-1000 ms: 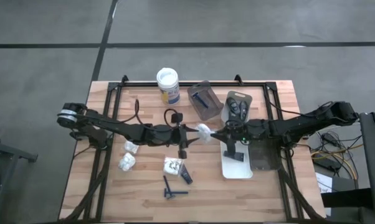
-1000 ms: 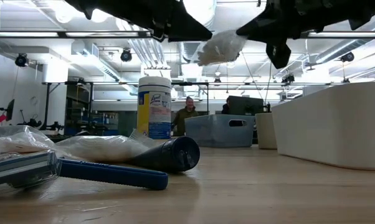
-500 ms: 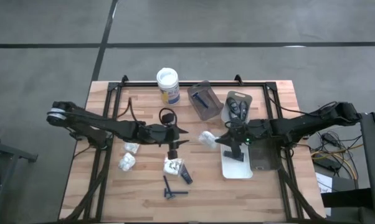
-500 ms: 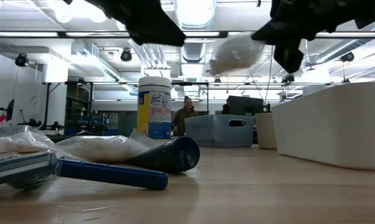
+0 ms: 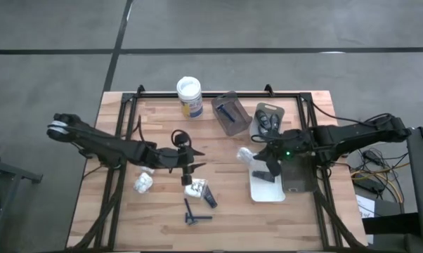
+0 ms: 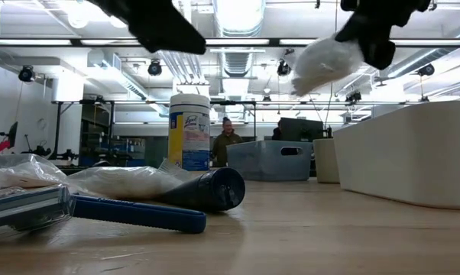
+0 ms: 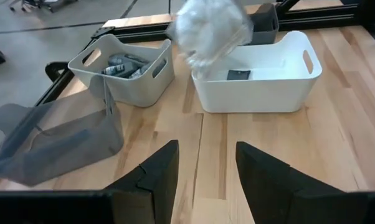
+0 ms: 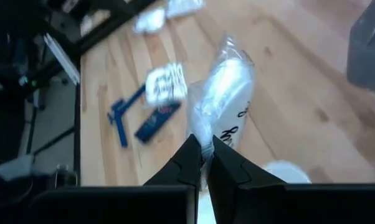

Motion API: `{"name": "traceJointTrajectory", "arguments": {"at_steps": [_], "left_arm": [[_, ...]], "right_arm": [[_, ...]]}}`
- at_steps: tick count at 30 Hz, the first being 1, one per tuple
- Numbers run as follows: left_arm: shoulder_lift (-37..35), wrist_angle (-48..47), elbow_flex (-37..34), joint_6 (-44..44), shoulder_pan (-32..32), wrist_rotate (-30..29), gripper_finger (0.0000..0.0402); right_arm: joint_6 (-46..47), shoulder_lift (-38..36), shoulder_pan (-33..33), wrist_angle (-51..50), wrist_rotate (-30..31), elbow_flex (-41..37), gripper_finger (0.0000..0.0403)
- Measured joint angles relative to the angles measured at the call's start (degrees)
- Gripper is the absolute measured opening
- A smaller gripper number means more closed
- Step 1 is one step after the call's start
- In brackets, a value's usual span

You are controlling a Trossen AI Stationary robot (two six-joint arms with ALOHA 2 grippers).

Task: Pick & Place Travel size toiletries
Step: Put the white cotton pack into the bottom black bin

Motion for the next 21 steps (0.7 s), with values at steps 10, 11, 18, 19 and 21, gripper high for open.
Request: {"name": "traceJointTrajectory", "arguments": {"at_steps": [10, 11, 18, 19, 21], "left_arm": [[0.1, 11.6, -8.7, -0.4, -2.1, -0.6, 0.0165], [0.1, 12.6, -9.3, -0.4, -2.1, -0.7, 0.0165], [0.1, 16.6, -12.0, -0.4, -2.1, -0.8, 0.0165], [0.1, 16.6, -12.0, -0.4, -2.1, -0.8, 0.0165], [0.1, 16.6, -12.0, 0.1, -2.1, -0.8, 0.0165]], "right_arm": [[7.4, 0.0, 0.5, -14.6, -7.5, 3.1, 0.0011], [8.1, 0.0, 0.7, -15.9, -8.0, 3.2, 0.0010], [14.4, 0.0, 3.2, -20.1, -15.7, 3.3, 0.0012], [14.8, 0.0, 3.7, -20.5, -16.7, 3.3, 0.0011], [15.7, -0.1, 4.7, -20.7, -18.9, 3.3, 0.0010]]}}
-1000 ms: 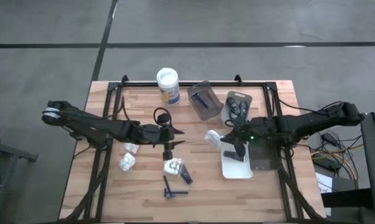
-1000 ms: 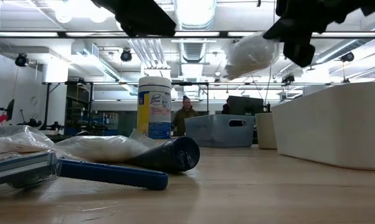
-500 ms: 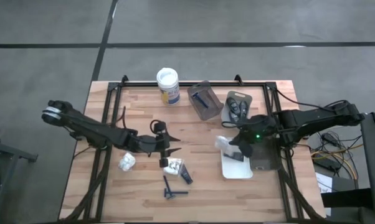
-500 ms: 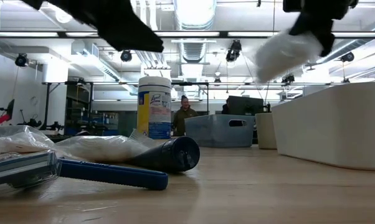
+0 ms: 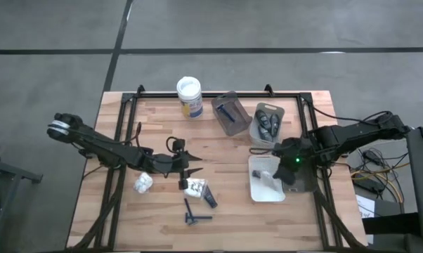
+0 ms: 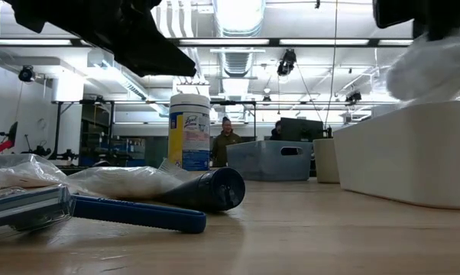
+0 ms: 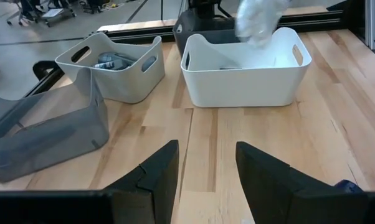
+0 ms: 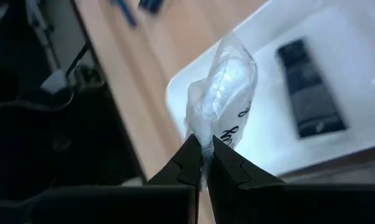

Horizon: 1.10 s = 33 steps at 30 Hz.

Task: Pick & Place Travel size toiletries
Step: Put the white cotton pack into the bottom black bin

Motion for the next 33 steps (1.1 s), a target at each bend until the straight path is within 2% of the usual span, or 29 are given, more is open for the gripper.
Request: {"name": "traceJointTrajectory", "arguments": {"at_steps": [5, 11, 21, 33], "left_arm": [[0.0, 0.0, 0.1, 1.3, 0.0, 0.0, 0.0165], [0.0, 0.0, 0.2, 1.5, 0.0, 0.0, 0.0165], [0.0, 0.0, 0.2, 1.0, 0.0, 0.0, 0.0165], [0.0, 0.1, 0.2, 0.7, 0.0, 0.0, 0.0165]], "right_arm": [[5.0, -0.1, 2.3, -0.4, -7.1, 0.0, 0.0013], [10.9, -0.1, 3.6, -9.3, -9.3, 0.0, 0.0013], [12.8, -1.9, 3.6, -28.1, -9.2, 0.0, 0.0014], [15.1, -10.1, 3.6, -29.8, -4.2, 0.0, 0.0010]]}}
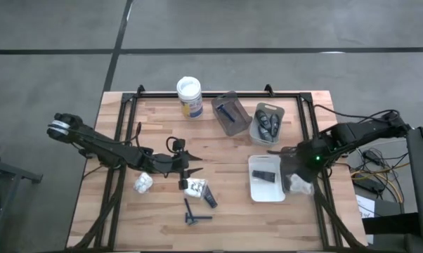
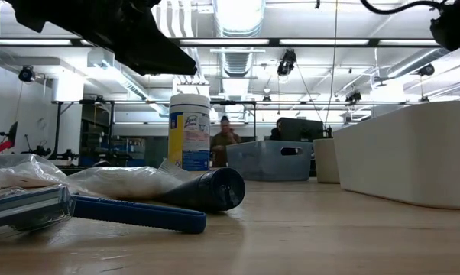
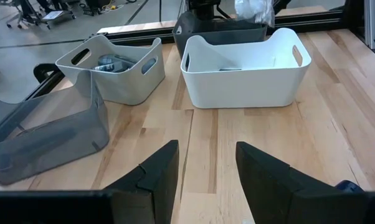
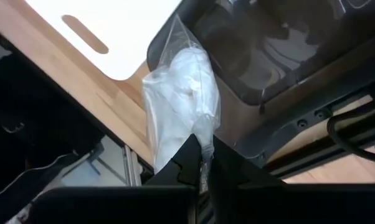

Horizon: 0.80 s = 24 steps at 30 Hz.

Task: Pick & Place Travel size toiletries
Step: Put the white cotton pack into the bottom black bin

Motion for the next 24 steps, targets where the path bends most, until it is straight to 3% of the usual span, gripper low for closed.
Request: {"name": "traceJointTrajectory", "arguments": {"at_steps": [9, 24], "left_arm": [[0.0, -0.1, 0.0, -1.5, 0.0, 0.6, 0.0165], [0.0, -0.4, 0.0, -5.2, 0.0, 4.5, 0.0165]], "right_arm": [[0.6, -4.7, 0.0, 0.0, 3.3, 0.0, 0.0010], [0.1, -4.7, 0.0, -0.1, 11.8, 0.0, 0.0011]]}}
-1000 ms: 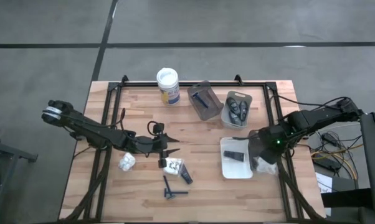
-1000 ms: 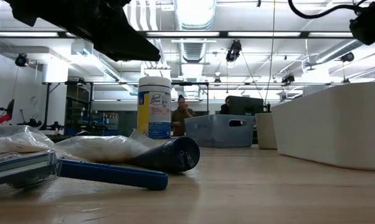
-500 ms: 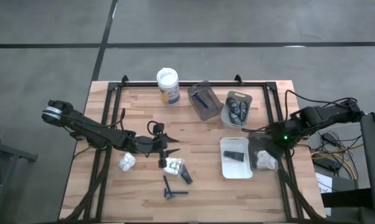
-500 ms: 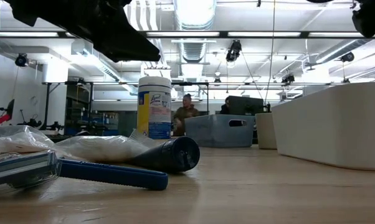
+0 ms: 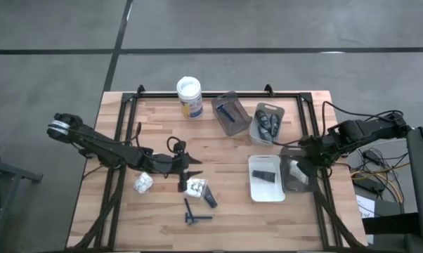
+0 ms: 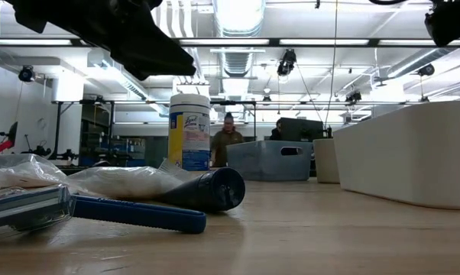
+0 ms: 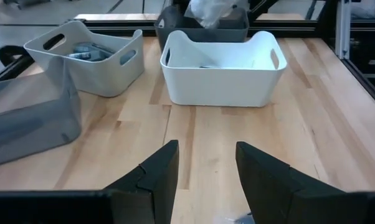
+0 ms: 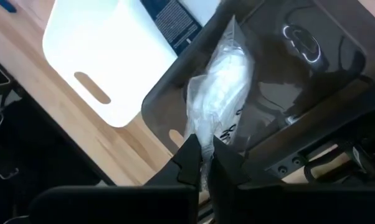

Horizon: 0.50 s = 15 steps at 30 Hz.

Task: Pick & Place Travel size toiletries
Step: Put the white cotton pack into the bottom black bin

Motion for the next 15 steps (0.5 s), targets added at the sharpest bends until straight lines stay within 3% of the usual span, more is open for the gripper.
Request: {"name": "traceJointTrajectory", "arguments": {"at_steps": [15], "left_arm": [[0.0, -0.4, -0.1, 0.0, 0.0, 1.4, 0.0165]], "right_arm": [[-0.1, 4.3, 0.0, 0.1, 3.0, 0.0, 0.0019]]}}
